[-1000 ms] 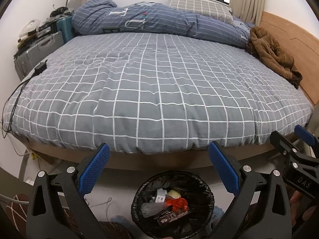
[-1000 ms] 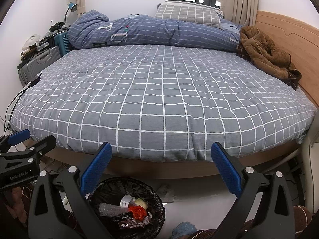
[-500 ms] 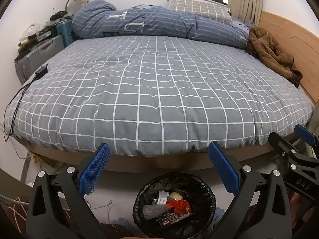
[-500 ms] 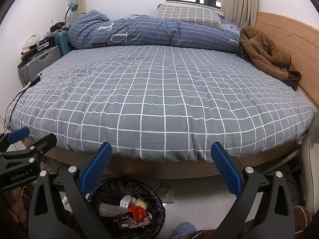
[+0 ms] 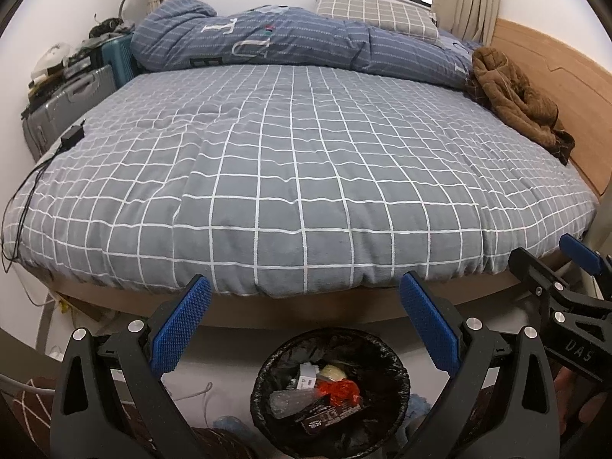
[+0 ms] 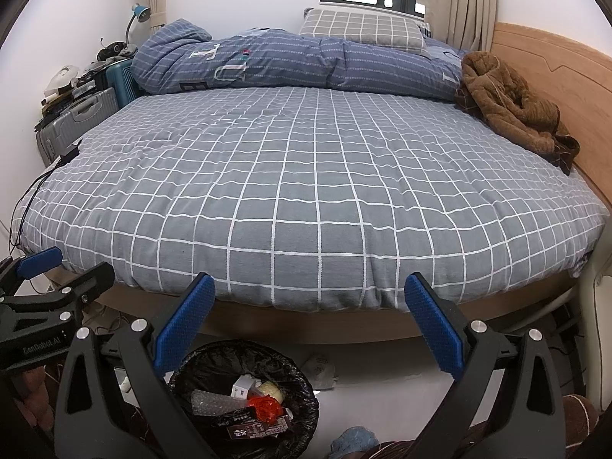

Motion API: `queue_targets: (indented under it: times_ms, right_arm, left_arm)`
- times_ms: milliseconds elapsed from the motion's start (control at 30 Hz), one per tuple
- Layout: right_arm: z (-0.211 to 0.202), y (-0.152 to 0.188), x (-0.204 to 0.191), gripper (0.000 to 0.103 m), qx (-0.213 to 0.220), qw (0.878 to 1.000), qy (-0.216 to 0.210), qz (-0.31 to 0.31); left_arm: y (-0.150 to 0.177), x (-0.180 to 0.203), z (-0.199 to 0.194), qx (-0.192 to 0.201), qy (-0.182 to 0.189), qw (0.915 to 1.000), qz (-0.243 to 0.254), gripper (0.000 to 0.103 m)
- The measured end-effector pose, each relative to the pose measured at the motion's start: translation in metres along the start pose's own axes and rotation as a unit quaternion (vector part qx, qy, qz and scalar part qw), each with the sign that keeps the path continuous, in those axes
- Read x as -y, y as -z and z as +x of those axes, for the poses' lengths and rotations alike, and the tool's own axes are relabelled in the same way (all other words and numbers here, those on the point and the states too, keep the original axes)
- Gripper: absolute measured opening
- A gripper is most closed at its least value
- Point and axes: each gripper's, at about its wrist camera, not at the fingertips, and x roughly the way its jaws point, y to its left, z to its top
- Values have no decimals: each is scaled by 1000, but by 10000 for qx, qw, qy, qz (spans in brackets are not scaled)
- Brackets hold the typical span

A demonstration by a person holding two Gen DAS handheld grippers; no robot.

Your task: Collect trash

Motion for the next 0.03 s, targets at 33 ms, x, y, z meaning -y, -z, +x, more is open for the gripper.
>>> queue_targets:
  times_ms: [33]
  right_arm:
    - [0,0,0,95,2,10000,1,-7]
  left_arm:
    - [0,-1,0,12,13,10000,-4,97]
